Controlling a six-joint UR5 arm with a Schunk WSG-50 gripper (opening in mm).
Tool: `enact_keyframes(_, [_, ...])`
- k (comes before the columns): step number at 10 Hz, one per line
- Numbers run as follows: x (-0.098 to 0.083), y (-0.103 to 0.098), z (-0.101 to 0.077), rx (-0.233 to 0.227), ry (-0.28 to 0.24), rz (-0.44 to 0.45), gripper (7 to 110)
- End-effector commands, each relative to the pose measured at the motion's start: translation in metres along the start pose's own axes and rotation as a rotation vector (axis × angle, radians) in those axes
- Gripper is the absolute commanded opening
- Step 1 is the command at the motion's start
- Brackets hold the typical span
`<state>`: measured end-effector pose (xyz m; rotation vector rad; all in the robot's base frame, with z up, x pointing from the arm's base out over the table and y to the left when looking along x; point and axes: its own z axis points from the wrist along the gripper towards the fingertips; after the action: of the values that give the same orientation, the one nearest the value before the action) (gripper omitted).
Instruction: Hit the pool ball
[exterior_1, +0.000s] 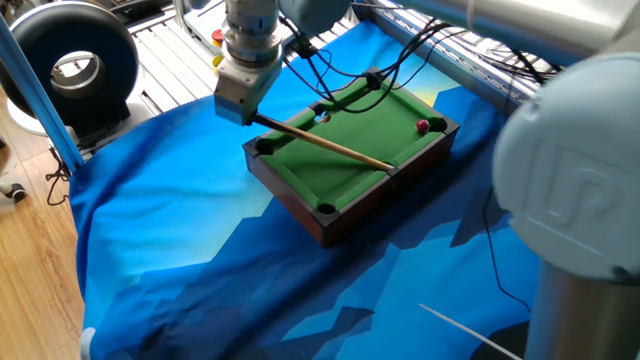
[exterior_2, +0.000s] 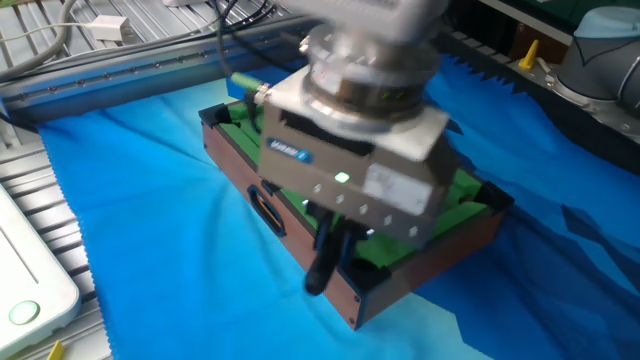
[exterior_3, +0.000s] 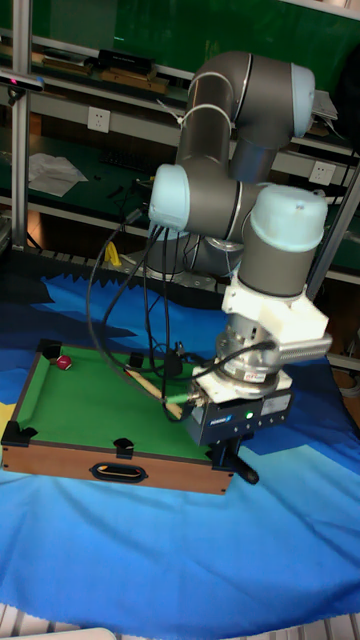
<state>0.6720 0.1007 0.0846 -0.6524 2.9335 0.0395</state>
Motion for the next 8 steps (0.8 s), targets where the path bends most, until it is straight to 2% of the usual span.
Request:
enact_keyframes(1, [-0.020,0.005,0.019,-0.049,-0.033,0.068,7])
enact_keyframes(2, [-0.023,0.004,0.022,-0.055,-0.045,0.067,7])
enact_keyframes(3, [-0.027,0.008,0.022,-0.080,-0.061,0.079,7])
enact_keyframes(5, [-0.022,0.001,0.017,-0.069,-0.048,0.065,7])
enact_keyframes(7, [-0.030,0.018,0.008,-0.123,-0.081,0.136,7])
enact_keyframes(8, [-0.035,0.018,0.006,-0.126,-0.101,0.184,7])
